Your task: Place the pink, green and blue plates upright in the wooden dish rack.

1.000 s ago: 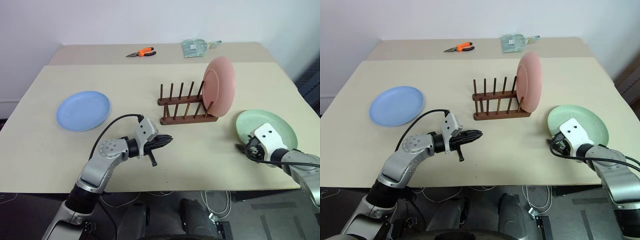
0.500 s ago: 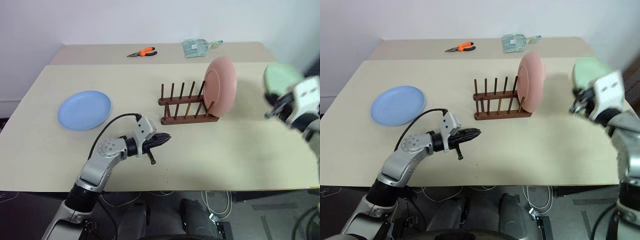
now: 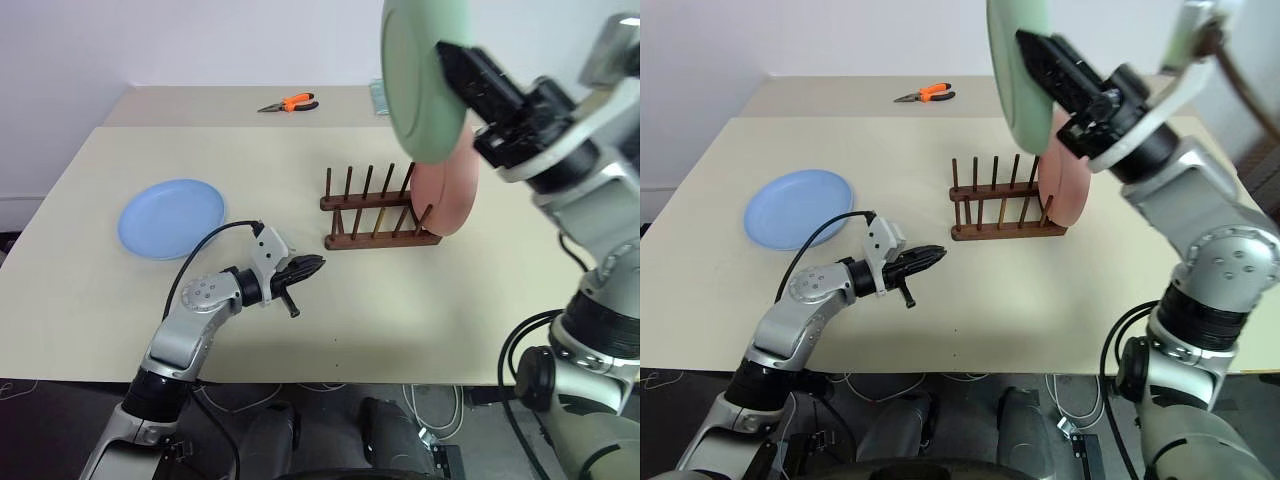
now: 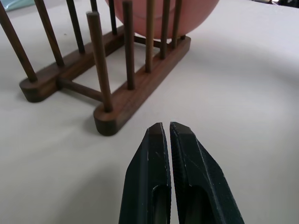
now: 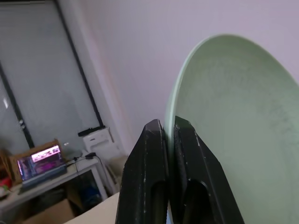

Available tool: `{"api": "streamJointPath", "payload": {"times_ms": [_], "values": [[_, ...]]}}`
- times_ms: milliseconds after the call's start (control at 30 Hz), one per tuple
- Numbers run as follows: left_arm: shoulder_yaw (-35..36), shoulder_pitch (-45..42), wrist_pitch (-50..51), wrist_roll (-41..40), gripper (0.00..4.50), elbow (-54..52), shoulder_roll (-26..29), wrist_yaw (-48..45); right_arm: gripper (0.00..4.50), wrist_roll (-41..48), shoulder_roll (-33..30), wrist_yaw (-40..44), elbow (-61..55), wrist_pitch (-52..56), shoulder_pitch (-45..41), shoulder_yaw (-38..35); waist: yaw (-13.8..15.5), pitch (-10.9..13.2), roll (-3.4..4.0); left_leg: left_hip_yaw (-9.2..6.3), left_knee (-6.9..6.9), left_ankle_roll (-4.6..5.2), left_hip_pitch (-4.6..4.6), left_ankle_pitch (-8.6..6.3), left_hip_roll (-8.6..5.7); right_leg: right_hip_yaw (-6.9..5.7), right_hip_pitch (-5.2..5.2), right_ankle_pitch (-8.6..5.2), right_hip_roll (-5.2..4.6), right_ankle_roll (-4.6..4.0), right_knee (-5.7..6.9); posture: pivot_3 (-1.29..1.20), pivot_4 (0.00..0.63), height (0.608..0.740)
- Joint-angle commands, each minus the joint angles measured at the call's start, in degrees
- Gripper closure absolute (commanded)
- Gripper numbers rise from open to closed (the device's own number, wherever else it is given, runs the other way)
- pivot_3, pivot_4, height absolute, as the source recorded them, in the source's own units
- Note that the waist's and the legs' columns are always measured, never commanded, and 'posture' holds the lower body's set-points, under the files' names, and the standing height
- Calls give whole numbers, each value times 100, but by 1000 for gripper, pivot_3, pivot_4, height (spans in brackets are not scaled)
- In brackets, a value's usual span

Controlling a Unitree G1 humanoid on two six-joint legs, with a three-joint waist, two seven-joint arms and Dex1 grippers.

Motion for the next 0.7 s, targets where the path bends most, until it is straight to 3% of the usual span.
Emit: {"api": "streamJointPath", "payload": {"times_ms": [33,433,467,533,633,667,700], "values": [[28,26,-54,-23,4350,-306,-4,36,4458,176,182,-217,196,-117,76,45,-11,0,0,0,0,0,0,0,-1,0,0,2,0,3,0,0,150,740],[8,67,87,-88,4350,-452,7,42,4458,-198,574,-697,1448,-276,-41,89,-71,1,4,3,-4,0,4,0,1,0,-5,5,5,10,8,0,150,740],[14,69,103,-96,4350,-455,7,41,3809,-292,584,-728,1534,-328,-76,89,-79,1,4,3,-4,0,4,0,1,0,-5,6,5,10,8,0,150,740],[39,91,152,-153,4350,-495,9,24,3101,-633,508,-633,1558,-475,-142,150,-101,1,4,3,-4,0,3,0,1,0,-5,6,5,10,8,0,150,740],[162,118,275,-293,4350,-535,13,38,1585,-1394,237,-283,1333,-784,-203,388,-144,2,6,3,-5,0,3,0,1,0,-6,6,6,12,8,0,150,740],[263,122,290,-346,3796,-542,22,73,1064,-1844,26,-42,1143,-1004,-216,553,-147,4,8,3,-5,0,3,0,0,0,-6,6,5,12,8,0,150,740],[455,120,244,-369,3480,-533,56,168,998,-2283,-266,224,959,-1240,-262,682,-148,4,9,5,-5,0,2,0,0,0,-8,6,5,13,9,0,150,740]]}}
